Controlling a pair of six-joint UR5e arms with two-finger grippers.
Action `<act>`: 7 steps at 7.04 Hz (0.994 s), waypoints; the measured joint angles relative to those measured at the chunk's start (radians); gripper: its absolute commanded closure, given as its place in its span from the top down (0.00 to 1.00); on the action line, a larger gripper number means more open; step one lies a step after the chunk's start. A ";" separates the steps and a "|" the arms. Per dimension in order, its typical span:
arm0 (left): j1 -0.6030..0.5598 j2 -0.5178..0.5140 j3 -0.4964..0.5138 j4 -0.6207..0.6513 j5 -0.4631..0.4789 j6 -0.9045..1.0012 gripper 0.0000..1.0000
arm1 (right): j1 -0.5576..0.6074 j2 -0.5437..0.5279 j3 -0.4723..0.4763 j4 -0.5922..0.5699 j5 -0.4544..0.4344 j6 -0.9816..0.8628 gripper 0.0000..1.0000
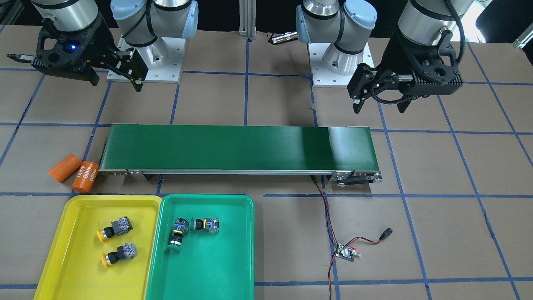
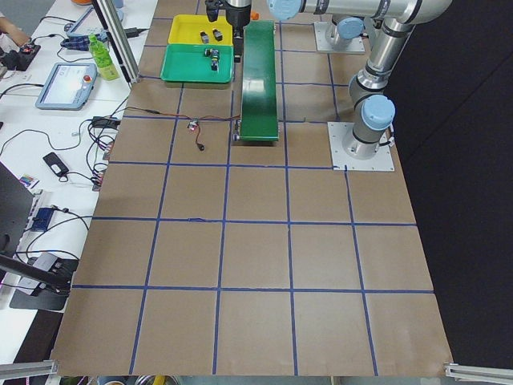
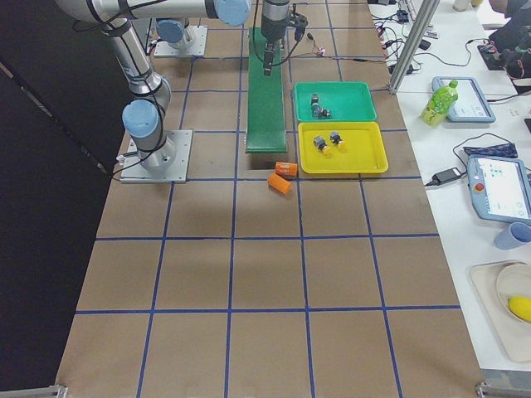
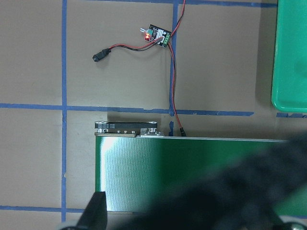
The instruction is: Sort buttons by color to trays
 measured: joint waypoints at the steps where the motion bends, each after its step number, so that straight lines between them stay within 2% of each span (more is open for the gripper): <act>1: 0.000 0.000 0.000 0.001 0.000 0.000 1.00 | 0.000 -0.001 0.003 -0.007 -0.002 -0.010 1.00; 7: 0.000 0.002 0.000 0.001 0.001 0.000 1.00 | -0.003 0.001 0.004 -0.020 -0.003 -0.014 1.00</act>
